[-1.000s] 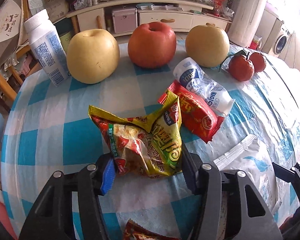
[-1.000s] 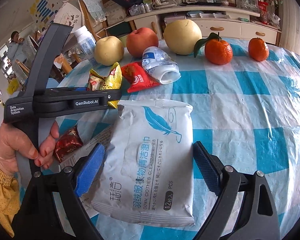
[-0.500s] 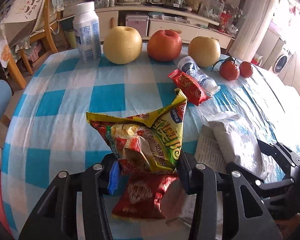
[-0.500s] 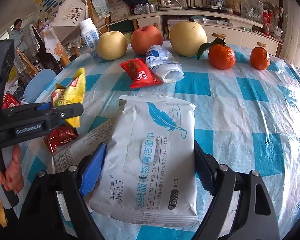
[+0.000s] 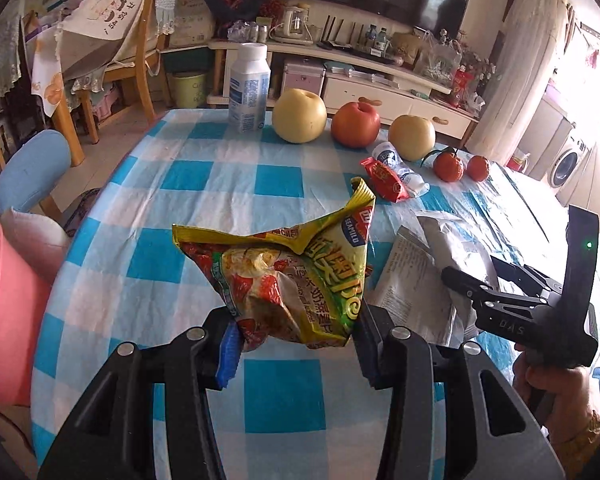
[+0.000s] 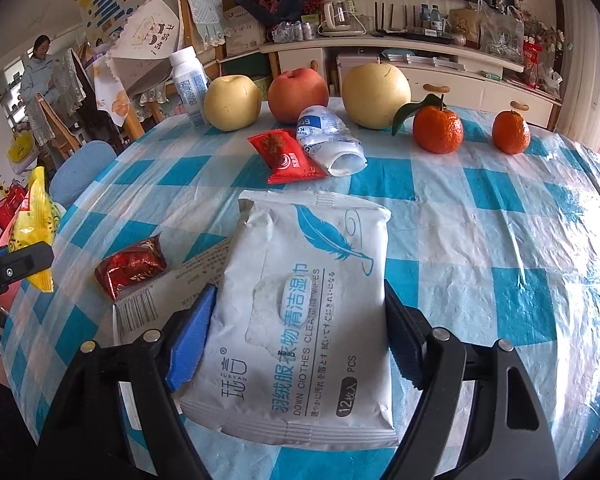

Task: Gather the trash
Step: 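Lift the yellow chip bag with the left tool while the right tool lifts the wipes pack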

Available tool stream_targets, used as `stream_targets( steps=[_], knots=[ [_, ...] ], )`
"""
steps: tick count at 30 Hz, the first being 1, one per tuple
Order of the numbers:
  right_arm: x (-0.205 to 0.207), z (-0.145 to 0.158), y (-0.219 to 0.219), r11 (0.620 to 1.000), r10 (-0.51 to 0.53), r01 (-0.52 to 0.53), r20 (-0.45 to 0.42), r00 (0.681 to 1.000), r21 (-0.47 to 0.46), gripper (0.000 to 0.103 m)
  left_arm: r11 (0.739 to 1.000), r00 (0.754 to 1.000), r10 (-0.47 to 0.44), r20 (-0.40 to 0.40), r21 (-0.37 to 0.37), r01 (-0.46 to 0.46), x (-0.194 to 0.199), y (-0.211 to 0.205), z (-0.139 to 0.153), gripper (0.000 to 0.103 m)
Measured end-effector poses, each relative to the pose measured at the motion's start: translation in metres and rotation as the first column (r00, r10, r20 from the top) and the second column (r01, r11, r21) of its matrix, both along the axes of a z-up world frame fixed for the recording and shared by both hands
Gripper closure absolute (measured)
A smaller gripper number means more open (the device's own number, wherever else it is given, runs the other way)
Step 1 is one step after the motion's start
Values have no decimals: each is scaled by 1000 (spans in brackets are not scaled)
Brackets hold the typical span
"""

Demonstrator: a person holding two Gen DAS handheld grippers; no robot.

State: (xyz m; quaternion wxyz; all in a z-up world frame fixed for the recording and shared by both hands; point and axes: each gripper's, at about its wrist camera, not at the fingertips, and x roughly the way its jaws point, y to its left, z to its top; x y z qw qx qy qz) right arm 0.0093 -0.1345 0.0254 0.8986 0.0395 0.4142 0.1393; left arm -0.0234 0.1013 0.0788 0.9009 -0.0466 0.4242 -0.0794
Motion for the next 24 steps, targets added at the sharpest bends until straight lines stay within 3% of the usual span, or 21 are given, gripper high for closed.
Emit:
stream_targets(
  steps=[12, 24],
  knots=[
    [-28, 16, -6, 997, -63, 61, 46, 997, 42, 25, 999, 999, 33, 39, 5, -33, -17, 34, 3, 55],
    [-55, 51, 53, 1000, 9, -10, 103, 995, 11, 25, 997, 992, 75, 98, 13, -77, -23, 58, 21, 55]
  ],
)
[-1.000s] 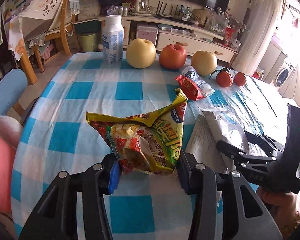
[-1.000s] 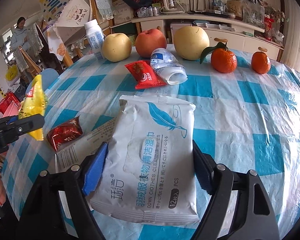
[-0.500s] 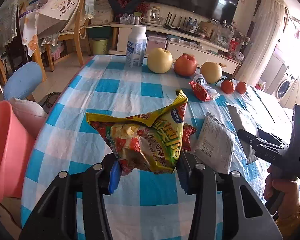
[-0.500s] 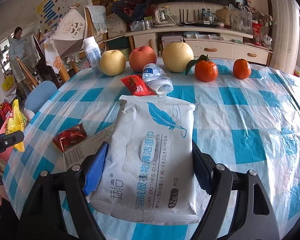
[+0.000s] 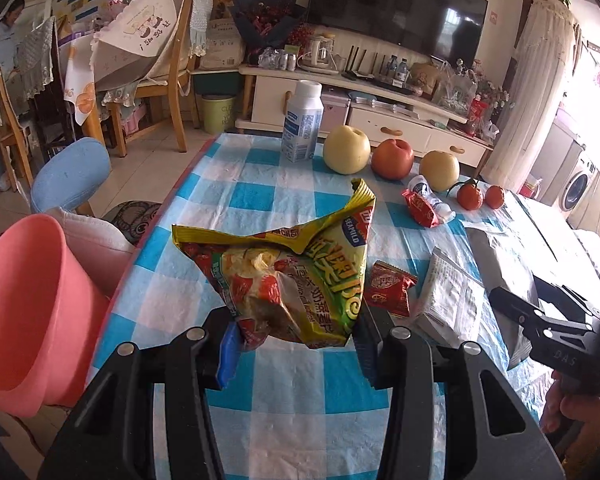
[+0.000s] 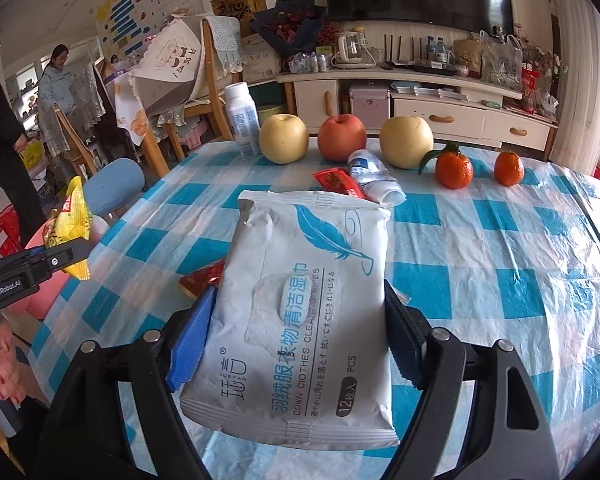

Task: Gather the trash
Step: 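Lift the yellow chip bag with the left tool while the right tool lifts the wipes pack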

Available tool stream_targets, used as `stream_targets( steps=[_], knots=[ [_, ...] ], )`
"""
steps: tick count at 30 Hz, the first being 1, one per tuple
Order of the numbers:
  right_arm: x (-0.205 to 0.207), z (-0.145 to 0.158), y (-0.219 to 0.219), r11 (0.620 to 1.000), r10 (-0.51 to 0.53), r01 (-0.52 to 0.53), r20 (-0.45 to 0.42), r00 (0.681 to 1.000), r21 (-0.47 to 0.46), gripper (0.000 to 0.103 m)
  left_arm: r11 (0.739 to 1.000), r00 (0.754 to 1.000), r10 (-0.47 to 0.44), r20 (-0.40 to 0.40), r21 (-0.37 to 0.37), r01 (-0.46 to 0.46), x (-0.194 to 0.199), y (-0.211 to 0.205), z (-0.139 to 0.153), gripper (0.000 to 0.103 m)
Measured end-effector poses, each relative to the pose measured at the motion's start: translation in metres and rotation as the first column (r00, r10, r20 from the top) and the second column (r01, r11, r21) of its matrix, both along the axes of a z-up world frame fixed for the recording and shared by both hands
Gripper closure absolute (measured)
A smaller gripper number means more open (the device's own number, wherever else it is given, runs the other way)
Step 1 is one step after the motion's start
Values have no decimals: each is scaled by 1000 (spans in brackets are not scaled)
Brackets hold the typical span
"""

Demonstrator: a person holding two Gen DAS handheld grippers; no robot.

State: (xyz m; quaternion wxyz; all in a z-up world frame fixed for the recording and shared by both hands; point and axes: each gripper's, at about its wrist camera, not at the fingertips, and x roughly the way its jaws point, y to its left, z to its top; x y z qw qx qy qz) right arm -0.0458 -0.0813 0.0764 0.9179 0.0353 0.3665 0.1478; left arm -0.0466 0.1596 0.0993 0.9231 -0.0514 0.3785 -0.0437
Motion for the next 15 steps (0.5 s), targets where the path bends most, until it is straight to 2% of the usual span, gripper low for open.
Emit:
stream_targets(
  steps=[8, 15],
  knots=[
    [-12, 18, 57, 994, 104, -104, 5, 995, 23, 25, 997, 996, 72, 43, -16, -72, -6, 34, 17, 55],
    [-16, 33, 118, 976, 215, -215, 16, 977, 38, 25, 985, 984, 168, 63, -43, -165, -13, 76, 28, 55]
  ],
)
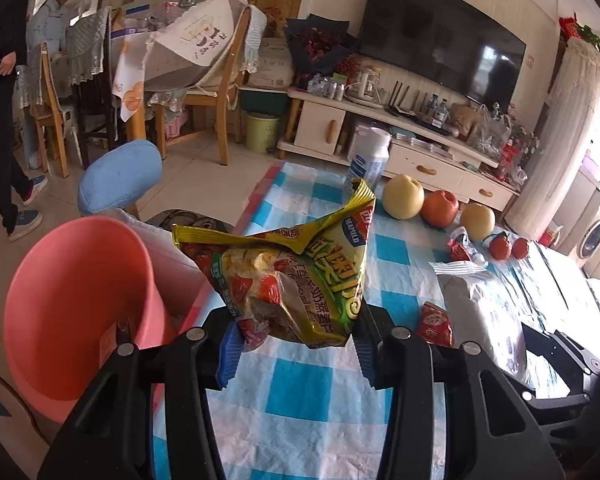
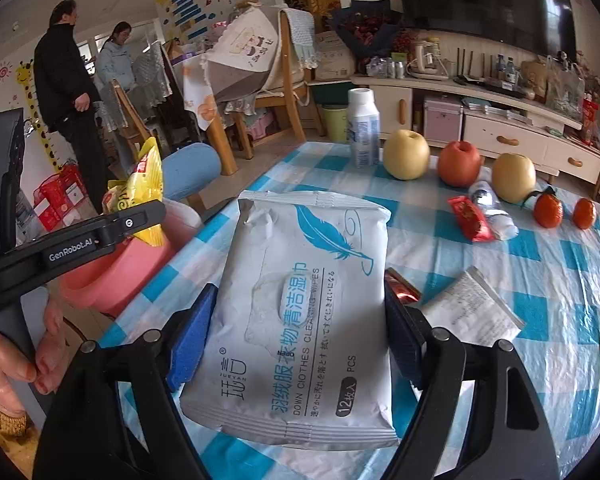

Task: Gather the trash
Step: 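Lift the yellow chip bag with the left tool while the right tool lifts the wipes pack, then carry the chip bag and wipes pack over the pink bucket and open both tools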

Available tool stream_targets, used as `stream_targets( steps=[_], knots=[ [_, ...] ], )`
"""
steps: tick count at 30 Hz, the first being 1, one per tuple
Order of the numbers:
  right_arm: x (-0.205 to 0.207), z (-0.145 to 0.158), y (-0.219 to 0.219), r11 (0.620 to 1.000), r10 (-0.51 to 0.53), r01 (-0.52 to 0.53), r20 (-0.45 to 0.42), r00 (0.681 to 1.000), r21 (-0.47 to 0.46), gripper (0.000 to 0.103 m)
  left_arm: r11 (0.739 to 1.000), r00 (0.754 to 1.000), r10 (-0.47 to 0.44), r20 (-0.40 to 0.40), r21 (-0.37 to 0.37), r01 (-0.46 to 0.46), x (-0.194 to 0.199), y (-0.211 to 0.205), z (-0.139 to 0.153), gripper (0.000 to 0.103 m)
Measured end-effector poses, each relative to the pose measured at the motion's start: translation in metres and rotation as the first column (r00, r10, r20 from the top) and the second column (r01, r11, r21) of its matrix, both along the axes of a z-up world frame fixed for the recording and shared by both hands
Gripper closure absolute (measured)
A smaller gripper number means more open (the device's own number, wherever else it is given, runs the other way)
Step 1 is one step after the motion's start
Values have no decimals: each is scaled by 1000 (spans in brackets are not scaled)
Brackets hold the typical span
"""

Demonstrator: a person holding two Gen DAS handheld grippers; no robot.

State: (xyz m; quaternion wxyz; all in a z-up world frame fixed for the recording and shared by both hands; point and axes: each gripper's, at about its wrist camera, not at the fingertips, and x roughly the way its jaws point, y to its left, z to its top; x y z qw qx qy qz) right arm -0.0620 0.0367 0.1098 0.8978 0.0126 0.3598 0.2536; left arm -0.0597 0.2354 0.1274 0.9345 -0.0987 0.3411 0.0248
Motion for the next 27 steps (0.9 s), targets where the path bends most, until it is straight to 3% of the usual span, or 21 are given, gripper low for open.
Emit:
stream_targets(
  steps=[9, 15, 18, 27],
  knots=[
    [-6, 20, 100, 985, 174, -174, 34, 984, -18, 25, 982, 982, 189, 19, -28, -189, -16, 79, 11, 55],
    [-9, 27, 167, 957, 289, -286, 57, 956, -51, 25, 943, 944, 330, 13, -47, -329, -28, 143, 13, 55],
    [-9, 27, 200, 940, 336, -331, 63, 940, -78, 25, 910, 911, 412, -3, -50, -411, -34, 174, 8, 55],
    [-4, 7, 276, 899, 418, -402, 66, 906, -171, 23, 858, 868, 493, -50, -136, -495, -41, 229, -11, 53]
  ],
)
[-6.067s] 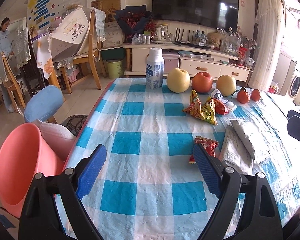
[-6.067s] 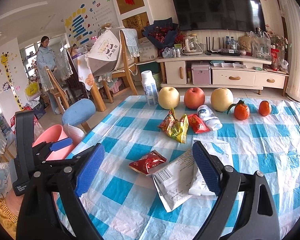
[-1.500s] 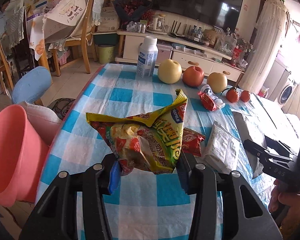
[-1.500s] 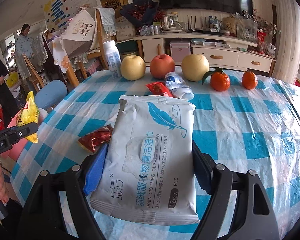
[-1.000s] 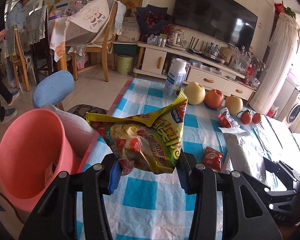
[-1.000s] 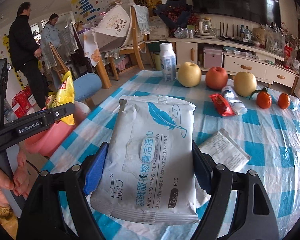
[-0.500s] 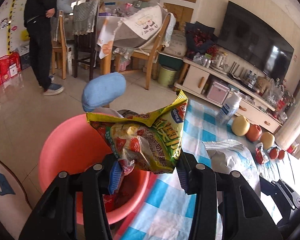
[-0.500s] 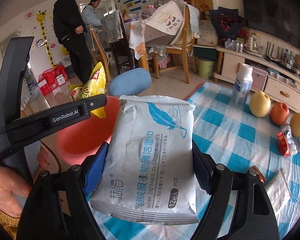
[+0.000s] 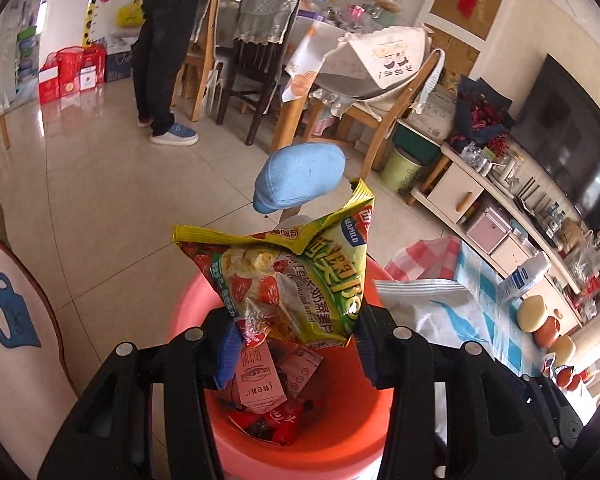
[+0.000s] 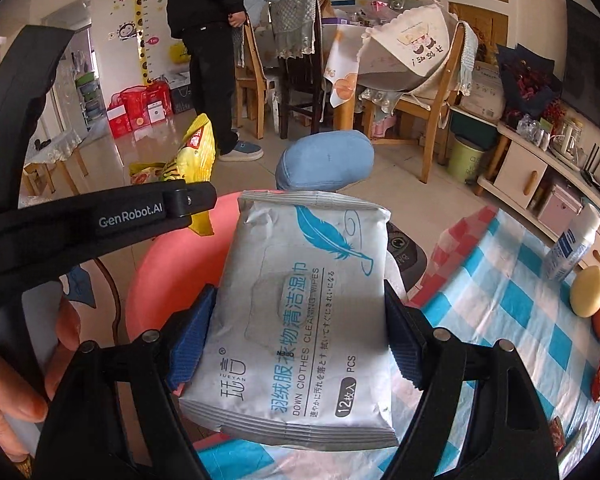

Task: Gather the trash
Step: 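Carry the chip bag and wipes pack over the pink bucket and open both tools, then move both open tools back over the table toward the red candy wrappers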

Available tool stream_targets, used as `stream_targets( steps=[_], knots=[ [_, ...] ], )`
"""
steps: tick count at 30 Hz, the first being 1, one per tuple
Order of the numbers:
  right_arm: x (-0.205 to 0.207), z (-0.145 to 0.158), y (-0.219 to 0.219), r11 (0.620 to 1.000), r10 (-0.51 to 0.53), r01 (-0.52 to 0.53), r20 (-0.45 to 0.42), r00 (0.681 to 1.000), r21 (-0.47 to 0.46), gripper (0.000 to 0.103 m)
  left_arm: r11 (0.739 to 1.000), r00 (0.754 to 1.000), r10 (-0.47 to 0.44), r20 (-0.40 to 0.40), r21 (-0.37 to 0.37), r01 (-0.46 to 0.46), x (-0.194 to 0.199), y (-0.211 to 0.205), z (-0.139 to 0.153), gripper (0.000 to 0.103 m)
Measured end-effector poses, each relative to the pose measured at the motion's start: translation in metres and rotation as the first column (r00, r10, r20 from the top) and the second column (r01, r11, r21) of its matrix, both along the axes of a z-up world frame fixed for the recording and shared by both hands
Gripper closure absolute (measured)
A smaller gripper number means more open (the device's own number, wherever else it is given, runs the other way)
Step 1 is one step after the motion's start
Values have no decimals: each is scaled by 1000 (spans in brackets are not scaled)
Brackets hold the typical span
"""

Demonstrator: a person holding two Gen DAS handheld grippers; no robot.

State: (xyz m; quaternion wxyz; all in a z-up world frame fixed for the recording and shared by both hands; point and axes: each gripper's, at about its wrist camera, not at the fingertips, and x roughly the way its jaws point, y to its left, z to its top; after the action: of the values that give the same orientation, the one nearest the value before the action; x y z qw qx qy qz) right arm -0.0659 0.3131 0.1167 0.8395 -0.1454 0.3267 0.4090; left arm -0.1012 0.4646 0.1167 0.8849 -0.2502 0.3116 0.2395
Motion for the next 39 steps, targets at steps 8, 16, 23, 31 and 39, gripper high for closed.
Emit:
stream_targets(
  steps=[8, 16, 23, 31, 39],
  knots=[
    [1, -10, -4, 999, -42, 43, -30, 999, 30, 11, 998, 997, 64, 32, 20, -65, -1, 1, -4, 23],
    [-5, -12, -49, 990, -136, 137, -27, 990, 27, 11, 994, 997, 31, 74, 105, -39, 2, -22, 3, 19],
    [-15, -15, -82, 984, -172, 172, -21, 985, 35, 11, 978, 987, -57, 148, 205, 26, 8, -60, 18, 14],
    [-26, -14, -119, 982, -182, 181, 7, 983, 51, 11, 959, 963, -155, 221, 268, 93, 13, -98, 29, 14],
    [-35, -8, -162, 981, -184, 181, 46, 982, 71, 11, 932, 955, -248, 161, 309, 190, 30, -139, 26, 14]
  ],
)
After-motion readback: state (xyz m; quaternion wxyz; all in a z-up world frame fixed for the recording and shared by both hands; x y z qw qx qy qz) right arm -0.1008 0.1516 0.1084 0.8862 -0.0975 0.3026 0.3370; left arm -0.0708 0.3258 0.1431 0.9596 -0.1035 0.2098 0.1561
